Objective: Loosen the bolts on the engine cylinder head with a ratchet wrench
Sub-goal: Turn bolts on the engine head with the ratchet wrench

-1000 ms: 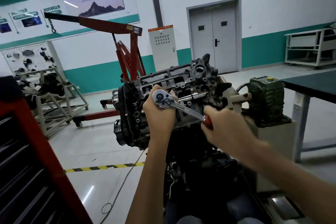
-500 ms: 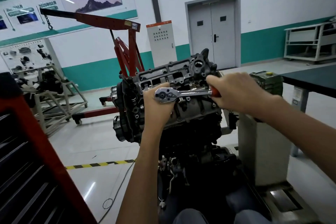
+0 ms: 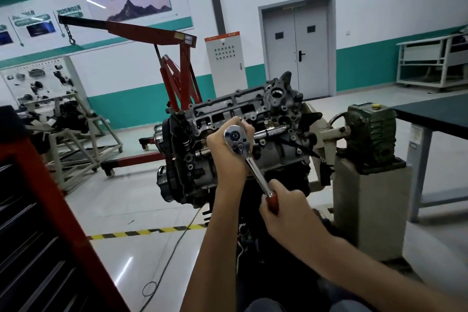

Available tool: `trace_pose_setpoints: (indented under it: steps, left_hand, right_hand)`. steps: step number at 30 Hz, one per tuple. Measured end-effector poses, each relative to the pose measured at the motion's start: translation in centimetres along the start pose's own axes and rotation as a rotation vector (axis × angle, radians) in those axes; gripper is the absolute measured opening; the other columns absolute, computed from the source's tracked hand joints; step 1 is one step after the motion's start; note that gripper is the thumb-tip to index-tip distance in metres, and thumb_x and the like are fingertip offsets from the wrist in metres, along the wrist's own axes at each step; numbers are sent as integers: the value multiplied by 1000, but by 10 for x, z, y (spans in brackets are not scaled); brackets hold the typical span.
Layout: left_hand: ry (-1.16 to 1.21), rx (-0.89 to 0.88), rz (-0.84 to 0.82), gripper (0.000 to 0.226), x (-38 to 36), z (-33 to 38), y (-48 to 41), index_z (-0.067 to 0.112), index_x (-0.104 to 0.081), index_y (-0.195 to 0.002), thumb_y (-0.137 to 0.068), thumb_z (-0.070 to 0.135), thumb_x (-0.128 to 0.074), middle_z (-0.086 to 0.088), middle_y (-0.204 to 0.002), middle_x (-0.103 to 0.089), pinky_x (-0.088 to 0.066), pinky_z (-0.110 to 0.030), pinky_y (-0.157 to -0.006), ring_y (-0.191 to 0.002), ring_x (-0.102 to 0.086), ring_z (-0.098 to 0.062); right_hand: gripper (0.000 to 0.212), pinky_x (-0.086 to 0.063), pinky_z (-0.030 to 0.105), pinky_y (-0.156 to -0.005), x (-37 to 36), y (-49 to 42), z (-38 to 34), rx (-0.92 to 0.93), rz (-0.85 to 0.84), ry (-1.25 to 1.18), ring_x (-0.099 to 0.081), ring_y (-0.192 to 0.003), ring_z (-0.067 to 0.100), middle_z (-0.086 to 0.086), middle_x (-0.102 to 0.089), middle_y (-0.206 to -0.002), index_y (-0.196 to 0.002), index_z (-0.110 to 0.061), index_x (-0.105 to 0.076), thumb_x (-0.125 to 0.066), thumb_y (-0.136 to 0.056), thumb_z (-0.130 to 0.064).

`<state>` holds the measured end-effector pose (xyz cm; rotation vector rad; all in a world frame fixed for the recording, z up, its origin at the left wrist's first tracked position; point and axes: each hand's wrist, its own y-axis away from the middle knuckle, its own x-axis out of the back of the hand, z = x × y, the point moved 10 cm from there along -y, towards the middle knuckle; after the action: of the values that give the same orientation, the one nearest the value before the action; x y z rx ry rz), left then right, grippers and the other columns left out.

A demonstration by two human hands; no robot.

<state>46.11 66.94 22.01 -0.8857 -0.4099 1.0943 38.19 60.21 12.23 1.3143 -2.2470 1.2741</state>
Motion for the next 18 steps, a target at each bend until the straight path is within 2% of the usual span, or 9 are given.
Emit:
trace_pose_setpoints:
  steps: [3,5,7,9,11,13,16,18]
  left_hand:
    - [-177,-38,0,50,10,-2,-4,33,-40,-50,-70,-11,-52,14,-51,-38,-29,-16,-52,-52,-33,-2]
    - [-223,-30,-29,40,9,0,-5,28,-40,-51,-68,-6,-53,11,-51,-37,-31,-25,-51,-53,-34,-6]
    - [-320,-65,-63,41,5,8,-6,30,-37,-49,-68,-1,-55,10,-50,-33,-27,-27,-50,-52,-29,-7]
    - [-379,-93,-72,36,7,9,-6,22,-36,-48,-70,1,-56,5,-50,-33,-25,-25,-48,-51,-28,-5]
    - [-343,-72,-6,34,16,4,-3,15,-36,-53,-73,-4,-56,6,-52,-35,-27,-27,-51,-54,-32,-8]
    - [-317,-100,117,39,25,7,6,20,-37,-58,-80,-5,-58,11,-54,-38,-32,-28,-53,-54,-35,-8]
    - [-219,-104,270,41,28,10,13,25,-39,-62,-85,-2,-59,17,-54,-43,-36,-12,-54,-51,-38,0]
    - [-112,-64,243,43,20,6,8,21,-38,-61,-86,-9,-56,18,-52,-39,-35,-9,-57,-50,-34,2]
  right_hand:
    - [19,-42,29,-47,35,-20,1,148,-83,266,-51,-48,22,0,-49,-58,-76,-22,-36,-52,-85,-21]
    - [13,-40,23,-45,65,-44,-3,254,-117,535,-51,-49,15,-6,-45,-57,-81,-21,-40,-52,-86,-22]
    - [16,-35,22,-47,96,-66,-12,327,-59,743,-46,-51,14,-8,-40,-56,-83,-20,-37,-52,-85,-25]
    - [21,-33,26,-52,106,-75,-17,339,-19,813,-44,-52,16,-7,-40,-56,-81,-21,-32,-52,-84,-25]
    - [19,-36,24,-51,91,-65,-13,284,-50,751,-45,-50,12,-8,-40,-56,-81,-21,-33,-51,-86,-23]
    - [15,-37,23,-49,67,-42,-7,205,-38,605,-47,-48,12,-9,-40,-55,-81,-20,-36,-50,-86,-23]
    - [21,-44,29,-51,29,-11,-6,69,-1,299,-55,-54,21,-4,-45,-59,-78,-23,-33,-52,-85,-25]
    - [21,-44,22,-48,-3,3,-9,-15,-15,4,-52,-49,13,-2,-48,-59,-74,-23,-36,-52,-87,-23]
